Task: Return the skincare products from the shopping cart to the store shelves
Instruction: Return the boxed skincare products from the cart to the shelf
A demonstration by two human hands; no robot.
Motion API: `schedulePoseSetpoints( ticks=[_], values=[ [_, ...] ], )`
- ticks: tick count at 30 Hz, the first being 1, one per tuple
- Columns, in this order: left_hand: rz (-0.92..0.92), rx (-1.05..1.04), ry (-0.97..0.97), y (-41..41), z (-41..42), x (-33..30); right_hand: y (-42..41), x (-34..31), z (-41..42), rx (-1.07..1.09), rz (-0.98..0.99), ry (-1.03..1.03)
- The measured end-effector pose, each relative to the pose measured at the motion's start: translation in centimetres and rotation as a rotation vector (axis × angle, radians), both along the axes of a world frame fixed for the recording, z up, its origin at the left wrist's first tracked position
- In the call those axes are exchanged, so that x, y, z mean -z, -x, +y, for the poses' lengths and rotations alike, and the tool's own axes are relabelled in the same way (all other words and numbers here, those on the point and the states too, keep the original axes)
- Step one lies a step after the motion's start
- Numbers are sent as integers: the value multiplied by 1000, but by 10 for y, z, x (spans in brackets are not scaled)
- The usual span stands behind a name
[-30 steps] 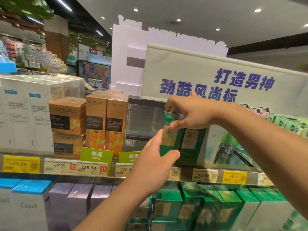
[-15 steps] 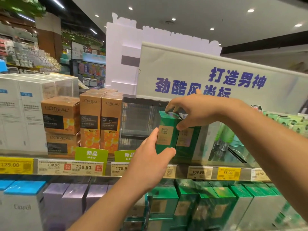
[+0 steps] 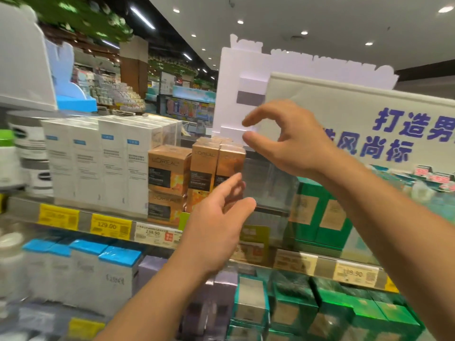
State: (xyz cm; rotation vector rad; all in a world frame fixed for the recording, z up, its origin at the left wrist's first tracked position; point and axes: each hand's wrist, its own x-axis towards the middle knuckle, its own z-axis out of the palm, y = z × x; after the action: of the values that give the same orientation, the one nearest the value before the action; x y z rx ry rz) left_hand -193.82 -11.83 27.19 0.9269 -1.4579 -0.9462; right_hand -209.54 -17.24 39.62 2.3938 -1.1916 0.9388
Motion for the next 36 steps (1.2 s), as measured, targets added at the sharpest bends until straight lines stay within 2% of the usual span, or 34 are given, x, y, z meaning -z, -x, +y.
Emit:
schedulePoseSetpoints(
  ticks=[5, 7, 9, 11, 15, 18, 26, 29, 36],
  values=[
    [219, -193, 34, -36, 1, 17, -53, 7, -16, -54, 90, -5],
    [251, -285, 48, -45, 2, 24, -70, 9, -22, -26, 172, -25],
    [181, -396, 55, -52, 3, 30, -83, 11, -25, 37, 280, -34],
    [29, -454, 28, -58, 3, 35, -91, 14, -26, 87, 359, -29],
    [-280, -425, 16, -60, -2, 44, -102, 20, -28, 160, 437, -50],
    [-387, -407, 55, -59, -9, 52, -105, 25, -30, 160, 410, -64],
    [-467, -393, 71, -59, -19, 61, -109, 27, -25, 172, 412, -73],
    [-436, -364, 76, -60, -16, 60, -109, 30, -19, 164, 378, -73],
    [-183, -306, 172, -72, 7, 60, -96, 60, 6, 27, 59, 38]
  ],
)
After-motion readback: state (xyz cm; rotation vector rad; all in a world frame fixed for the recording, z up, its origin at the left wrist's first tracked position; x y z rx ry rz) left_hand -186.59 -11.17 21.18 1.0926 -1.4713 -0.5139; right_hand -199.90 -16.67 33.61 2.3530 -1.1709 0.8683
